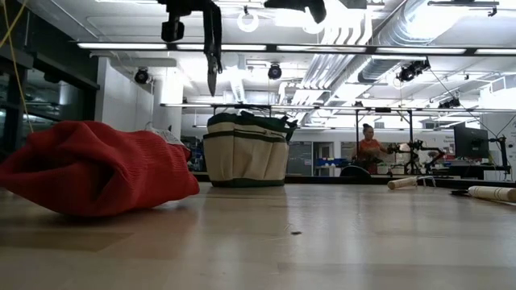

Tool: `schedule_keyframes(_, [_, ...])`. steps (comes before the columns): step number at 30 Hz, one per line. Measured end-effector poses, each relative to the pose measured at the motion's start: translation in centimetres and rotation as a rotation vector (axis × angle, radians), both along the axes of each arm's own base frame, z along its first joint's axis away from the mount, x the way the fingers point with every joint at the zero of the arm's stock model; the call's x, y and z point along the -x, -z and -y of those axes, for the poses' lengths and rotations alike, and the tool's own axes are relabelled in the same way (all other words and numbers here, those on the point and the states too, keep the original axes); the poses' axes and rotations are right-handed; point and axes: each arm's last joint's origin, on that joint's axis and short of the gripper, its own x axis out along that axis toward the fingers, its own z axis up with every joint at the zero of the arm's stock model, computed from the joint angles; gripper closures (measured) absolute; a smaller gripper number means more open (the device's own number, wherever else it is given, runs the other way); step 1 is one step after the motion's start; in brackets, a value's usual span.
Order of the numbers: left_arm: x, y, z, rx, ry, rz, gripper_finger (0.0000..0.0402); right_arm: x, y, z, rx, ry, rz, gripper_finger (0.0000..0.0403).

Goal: Pick & Place Garden tools in Gardening bag
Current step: Put the green shears into the white gardening bag

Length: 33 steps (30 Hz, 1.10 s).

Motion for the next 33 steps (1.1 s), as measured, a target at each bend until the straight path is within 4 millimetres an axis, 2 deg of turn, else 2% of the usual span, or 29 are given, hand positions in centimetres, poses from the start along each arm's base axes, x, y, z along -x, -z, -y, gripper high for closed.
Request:
schedule_keyframes(8, [-0.1, -0.4, 1.6, -0.003, -0.171, -0.027, 0.0401, 0.4, 0.0, 0.5, 0.029, 0.175, -0.019, 0.0203])
schedule_keyframes(14, [0.0, -0.3, 3.2, -0.013, -0.307, -0.035, 0.0401, 2.3, -1.1, 1.3, 0.042, 0.270, -0.034, 0.0203])
schedule_keyframes(18, [0.1, 1.1, 4.5, 0.015, -0.404, -0.048, 0.0401, 4.1, -2.1, 2.3, 0.042, 0.313, -0.031, 0.0203])
schedule_keyframes(23, [-0.4, 2.9, 5.7, 0.075, -0.540, 0.054, 0.0401, 6.1, -3.1, 3.4, 0.061, 0.349, -0.038, 0.0203])
schedule_keyframes(33, [-1.3, 6.9, 6.0, 0.187, -0.801, 0.226, 0.0401, 7.7, -3.7, 4.6, 0.088, 0.396, -0.060, 0.0203])
